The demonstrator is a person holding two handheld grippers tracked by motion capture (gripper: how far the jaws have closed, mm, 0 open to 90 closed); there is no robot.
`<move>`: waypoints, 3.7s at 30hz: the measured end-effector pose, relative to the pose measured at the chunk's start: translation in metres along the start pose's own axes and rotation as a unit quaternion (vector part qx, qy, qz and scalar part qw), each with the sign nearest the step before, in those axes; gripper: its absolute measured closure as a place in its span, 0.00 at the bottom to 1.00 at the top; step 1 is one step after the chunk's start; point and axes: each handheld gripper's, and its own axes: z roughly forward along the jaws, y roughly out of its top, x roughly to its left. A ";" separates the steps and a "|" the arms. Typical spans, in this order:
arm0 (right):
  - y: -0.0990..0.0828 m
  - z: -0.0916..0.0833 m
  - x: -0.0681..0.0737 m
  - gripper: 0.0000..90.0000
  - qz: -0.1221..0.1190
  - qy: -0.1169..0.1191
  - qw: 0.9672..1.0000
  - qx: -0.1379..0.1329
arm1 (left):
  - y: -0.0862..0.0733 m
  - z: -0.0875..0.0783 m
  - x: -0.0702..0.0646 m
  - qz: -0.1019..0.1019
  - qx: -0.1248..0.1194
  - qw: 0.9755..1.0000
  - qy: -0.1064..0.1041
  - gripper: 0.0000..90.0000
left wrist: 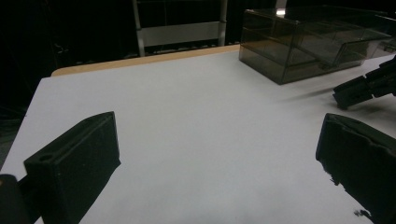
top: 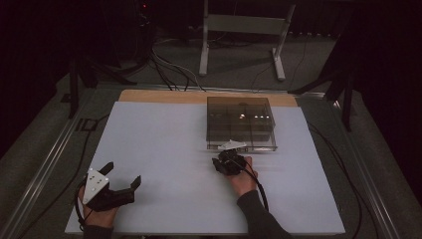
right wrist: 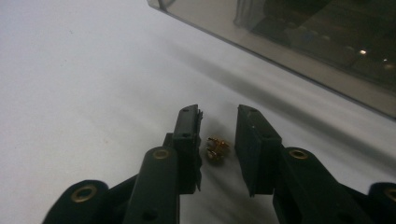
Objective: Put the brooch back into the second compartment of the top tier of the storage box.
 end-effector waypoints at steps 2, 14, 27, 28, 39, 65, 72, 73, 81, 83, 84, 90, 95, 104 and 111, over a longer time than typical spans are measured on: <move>0.000 0.002 0.000 0.83 0.000 0.000 1.000 0.006 | 0.000 0.000 0.000 0.001 0.000 1.000 0.000 0.00; -0.001 0.000 0.000 0.89 0.004 0.009 1.000 0.013 | 0.000 0.001 -0.001 0.002 0.002 1.000 -0.001 0.00; 0.000 -0.007 0.002 0.89 -0.008 0.022 1.000 0.013 | 0.000 0.001 -0.001 0.003 0.003 1.000 -0.002 0.00; 0.000 -0.008 0.002 0.89 -0.009 0.023 1.000 0.013 | 0.000 0.001 -0.001 0.003 0.003 1.000 -0.001 0.00; 0.001 -0.017 0.003 0.89 -0.017 0.036 0.999 0.015 | -0.001 0.001 0.000 0.003 0.004 1.000 -0.001 0.00; 0.015 -0.041 0.005 0.88 -0.027 0.075 0.997 0.010 | -0.001 0.001 0.000 0.000 0.004 1.000 0.000 0.00; 0.020 -0.049 0.006 0.88 -0.028 0.081 0.996 0.005 | -0.001 0.001 0.000 0.000 0.004 1.000 0.000 0.00; 0.020 -0.050 0.006 0.88 -0.027 0.082 0.996 0.004 | -0.001 0.001 0.000 0.000 0.004 1.000 0.001 0.00; 0.029 -0.062 0.009 0.88 -0.033 0.086 0.996 -0.005 | -0.001 0.002 0.000 0.003 0.007 1.000 -0.001 0.00; 0.031 -0.064 0.008 0.88 -0.034 0.087 0.996 -0.006 | -0.001 0.002 0.000 0.003 0.007 1.000 -0.001 0.00; 0.032 -0.065 0.008 0.88 -0.035 0.086 0.996 -0.007 | -0.001 0.002 0.000 0.004 0.007 1.000 -0.001 0.00; 0.038 -0.071 0.008 0.88 -0.037 0.092 0.995 -0.015 | -0.001 0.002 0.000 0.002 0.007 1.000 0.000 0.00; 0.042 -0.076 0.007 0.88 -0.036 0.093 0.995 -0.019 | -0.001 0.002 0.000 0.003 0.007 1.000 0.000 0.00; 0.047 -0.083 0.004 0.88 -0.030 0.095 0.995 -0.028 | -0.002 0.002 -0.001 0.003 0.009 1.000 0.000 0.00; 0.052 -0.087 0.002 0.88 -0.031 0.094 0.995 -0.029 | -0.002 0.002 0.000 0.003 0.008 1.000 0.000 0.00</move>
